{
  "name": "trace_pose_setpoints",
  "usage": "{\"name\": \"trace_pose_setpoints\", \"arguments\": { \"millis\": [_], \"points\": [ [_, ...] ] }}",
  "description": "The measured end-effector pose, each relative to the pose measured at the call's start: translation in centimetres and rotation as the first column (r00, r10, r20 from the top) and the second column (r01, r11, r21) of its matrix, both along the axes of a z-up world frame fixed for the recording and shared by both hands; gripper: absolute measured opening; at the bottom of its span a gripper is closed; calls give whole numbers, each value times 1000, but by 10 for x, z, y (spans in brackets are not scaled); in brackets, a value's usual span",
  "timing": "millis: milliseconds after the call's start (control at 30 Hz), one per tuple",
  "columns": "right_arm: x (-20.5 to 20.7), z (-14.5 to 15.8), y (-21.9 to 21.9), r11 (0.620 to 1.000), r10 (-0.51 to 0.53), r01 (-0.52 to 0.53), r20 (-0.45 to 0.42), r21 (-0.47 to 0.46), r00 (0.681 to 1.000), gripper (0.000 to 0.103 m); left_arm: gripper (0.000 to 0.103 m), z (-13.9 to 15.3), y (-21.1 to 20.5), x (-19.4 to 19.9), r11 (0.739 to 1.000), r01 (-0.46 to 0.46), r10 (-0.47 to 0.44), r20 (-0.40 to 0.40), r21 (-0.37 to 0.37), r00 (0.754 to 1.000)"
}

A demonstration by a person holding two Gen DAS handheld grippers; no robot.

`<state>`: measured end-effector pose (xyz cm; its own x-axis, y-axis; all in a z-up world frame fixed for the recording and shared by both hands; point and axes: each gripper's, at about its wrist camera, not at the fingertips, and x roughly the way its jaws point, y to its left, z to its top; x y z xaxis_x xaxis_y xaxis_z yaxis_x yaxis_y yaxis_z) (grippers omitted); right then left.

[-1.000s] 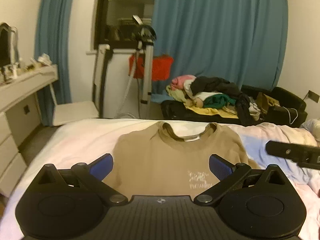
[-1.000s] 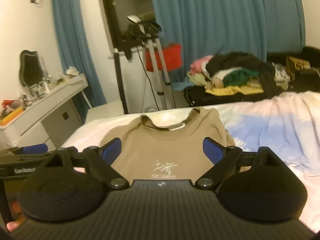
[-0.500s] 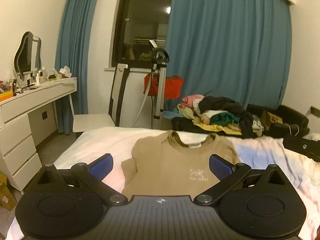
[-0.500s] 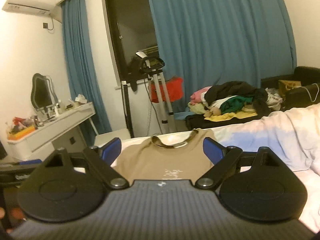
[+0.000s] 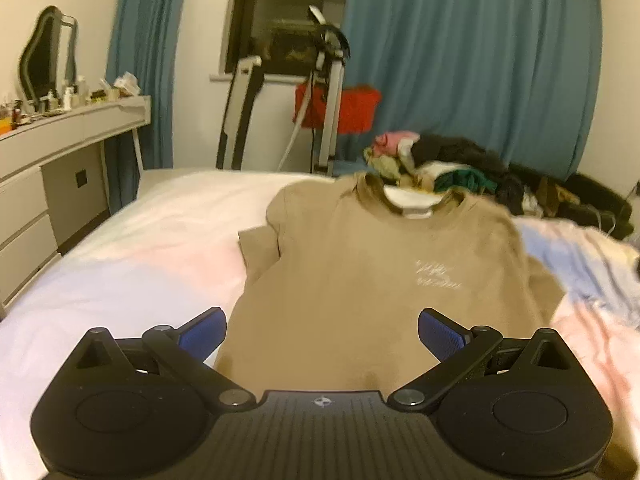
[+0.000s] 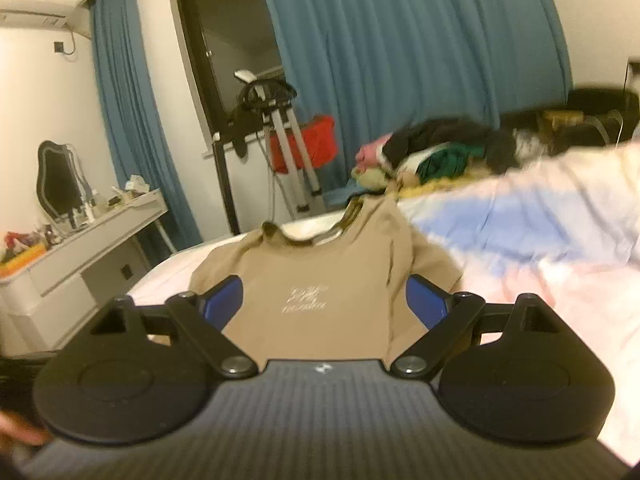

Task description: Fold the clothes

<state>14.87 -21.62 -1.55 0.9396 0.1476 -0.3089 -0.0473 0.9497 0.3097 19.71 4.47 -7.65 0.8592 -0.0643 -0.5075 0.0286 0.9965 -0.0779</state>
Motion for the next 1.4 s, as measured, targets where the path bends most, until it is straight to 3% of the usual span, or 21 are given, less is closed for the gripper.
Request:
{"name": "trace_pose_setpoints", "arguments": {
  "millis": [100,300,433,500,567,600,667,733,800,867,967,1000,1133,1233,1300,1333,1367,1400],
  "points": [
    [10,-10,4,999,37,-36,-45,25,998,90,103,-13,11,38,999,-24,25,-38,21,999],
    [37,-33,2,998,41,-36,-94,50,995,90,103,-28,50,129,986,-152,146,-82,-74,986],
    [56,-51,-8,995,24,-10,-147,100,989,90,98,-33,61,181,977,-170,157,-106,-128,982],
    [65,-59,-13,991,21,4,-178,135,984,90,89,-35,59,200,979,-157,140,-130,-128,982],
    [73,-65,-18,986,14,19,-196,164,981,90,69,-37,50,213,987,-140,127,-149,-83,981],
    [77,-66,-21,984,8,28,-199,176,980,90,63,-38,43,218,991,-130,123,-159,-35,980],
    [82,-68,-27,979,-4,46,-207,198,978,90,29,-37,25,222,993,-96,106,-161,72,981],
    [86,-70,-33,973,-17,66,-215,220,976,90,15,-30,0,219,980,-58,86,-140,191,986],
    [85,-72,-41,965,-38,95,-229,243,973,90,12,-26,-28,214,953,-10,48,-117,304,992],
    [85,-74,-47,956,-51,116,-236,269,970,90,12,-27,-68,200,913,78,-46,-89,401,995],
    [83,-74,-54,949,-77,144,-238,280,968,90,10,-29,-127,179,818,195,-190,-65,542,980],
    [81,-74,-55,948,-88,155,-238,278,967,90,10,-32,-144,173,788,233,-232,-76,570,970],
    [77,-73,-61,944,-112,178,-240,279,964,90,11,-60,-199,150,709,388,-351,-183,589,919],
    [75,-73,-64,940,-118,187,-242,286,963,90,14,-64,-206,139,711,414,-384,-181,569,906],
    [73,-73,-66,936,-116,188,-244,298,963,90,26,-54,-192,137,763,431,-397,-178,482,900],
    [72,-74,-67,934,-115,189,-245,304,963,90,41,-47,-181,137,793,431,-394,-176,431,902],
    [72,-74,-68,931,-113,189,-245,312,963,90,49,-40,-171,137,822,421,-388,-166,384,907],
    [72,-74,-69,929,-114,190,-243,318,963,90,50,-32,-161,138,849,401,-375,-144,344,916]
  ]
}}
